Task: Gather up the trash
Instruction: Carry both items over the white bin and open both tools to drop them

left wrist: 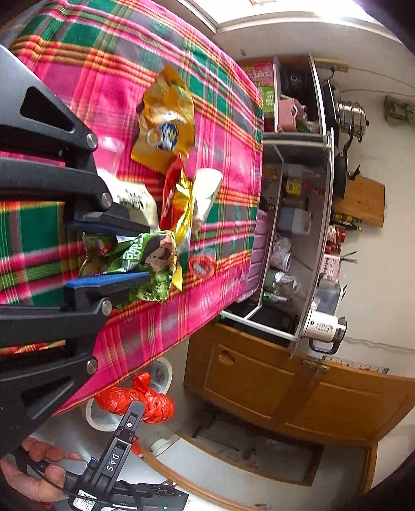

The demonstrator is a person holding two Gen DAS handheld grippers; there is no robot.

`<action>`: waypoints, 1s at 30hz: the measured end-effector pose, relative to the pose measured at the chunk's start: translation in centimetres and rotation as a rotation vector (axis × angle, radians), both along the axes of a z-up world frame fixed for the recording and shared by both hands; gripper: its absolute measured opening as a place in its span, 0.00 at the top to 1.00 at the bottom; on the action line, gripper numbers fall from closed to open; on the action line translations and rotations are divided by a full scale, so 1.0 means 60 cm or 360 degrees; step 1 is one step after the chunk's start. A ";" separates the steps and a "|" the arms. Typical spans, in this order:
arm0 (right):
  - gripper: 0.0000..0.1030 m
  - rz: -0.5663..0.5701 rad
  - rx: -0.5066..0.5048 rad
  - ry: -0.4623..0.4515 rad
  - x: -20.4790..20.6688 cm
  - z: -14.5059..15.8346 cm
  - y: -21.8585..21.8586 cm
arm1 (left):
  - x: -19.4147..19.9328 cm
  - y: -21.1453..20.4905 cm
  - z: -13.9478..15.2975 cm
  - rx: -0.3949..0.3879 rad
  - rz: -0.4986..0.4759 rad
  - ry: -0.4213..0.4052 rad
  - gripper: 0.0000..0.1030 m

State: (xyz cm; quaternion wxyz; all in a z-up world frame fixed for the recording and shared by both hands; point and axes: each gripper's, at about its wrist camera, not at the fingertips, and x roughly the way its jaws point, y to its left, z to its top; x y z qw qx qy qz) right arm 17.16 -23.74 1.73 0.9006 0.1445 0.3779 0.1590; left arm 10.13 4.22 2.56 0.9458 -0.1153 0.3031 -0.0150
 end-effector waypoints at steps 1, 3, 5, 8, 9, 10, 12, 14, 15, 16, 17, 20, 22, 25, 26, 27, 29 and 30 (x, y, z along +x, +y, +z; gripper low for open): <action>0.64 -0.0024 0.0000 0.0001 0.002 0.000 -0.015 | 0.009 -0.014 -0.002 -0.0007 -0.0039 0.0004 0.78; 0.64 -0.0073 -0.0003 0.0007 0.003 -0.003 -0.040 | 0.025 -0.044 -0.005 -0.0031 -0.0119 0.0014 0.78; 0.64 -0.0115 -0.0009 0.0016 0.005 -0.008 -0.065 | 0.042 -0.073 -0.009 -0.0040 -0.0190 0.0023 0.78; 0.64 -0.0178 -0.0015 0.0046 0.012 -0.020 -0.101 | 0.068 -0.119 -0.012 -0.0052 -0.0296 0.0041 0.78; 0.64 -0.0195 -0.0018 0.0057 0.015 -0.024 -0.111 | 0.077 -0.135 -0.014 -0.0048 -0.0330 0.0050 0.78; 0.64 -0.0211 -0.0023 0.0067 0.016 -0.029 -0.119 | 0.085 -0.150 -0.016 -0.0048 -0.0359 0.0058 0.78; 0.64 -0.0243 -0.0027 0.0088 0.021 -0.039 -0.137 | 0.101 -0.179 -0.019 -0.0048 -0.0424 0.0068 0.78; 0.64 -0.0266 -0.0031 0.0109 0.029 -0.047 -0.154 | 0.117 -0.202 -0.023 -0.0048 -0.0470 0.0083 0.78; 0.64 -0.0277 -0.0033 0.0119 0.033 -0.051 -0.162 | 0.124 -0.214 -0.025 -0.0054 -0.0494 0.0090 0.78; 0.63 -0.0287 -0.0033 0.0127 0.035 -0.056 -0.172 | 0.134 -0.226 -0.026 -0.0057 -0.0519 0.0098 0.78; 0.63 -0.0297 -0.0034 0.0135 0.038 -0.060 -0.180 | 0.141 -0.237 -0.028 -0.0055 -0.0535 0.0104 0.78; 0.63 -0.0322 -0.0042 0.0162 0.043 -0.071 -0.196 | 0.164 -0.267 -0.034 -0.0063 -0.0595 0.0138 0.77; 0.63 -0.0333 -0.0048 0.0182 0.047 -0.079 -0.206 | 0.179 -0.285 -0.038 -0.0063 -0.0627 0.0169 0.76; 0.62 -0.0350 -0.0042 0.0216 0.051 -0.091 -0.217 | 0.193 -0.309 -0.043 -0.0059 -0.0669 0.0197 0.75; 0.60 -0.0353 -0.0041 0.0227 0.053 -0.095 -0.220 | 0.198 -0.316 -0.044 -0.0060 -0.0680 0.0208 0.74; 0.60 -0.0358 -0.0042 0.0238 0.054 -0.099 -0.223 | 0.208 -0.323 -0.048 -0.0060 -0.0692 0.0225 0.73; 0.59 -0.0369 -0.0048 0.0254 0.056 -0.103 -0.225 | 0.218 -0.336 -0.054 -0.0052 -0.0701 0.0251 0.72; 0.59 -0.0370 -0.0051 0.0259 0.058 -0.104 -0.225 | 0.222 -0.343 -0.057 -0.0050 -0.0702 0.0266 0.71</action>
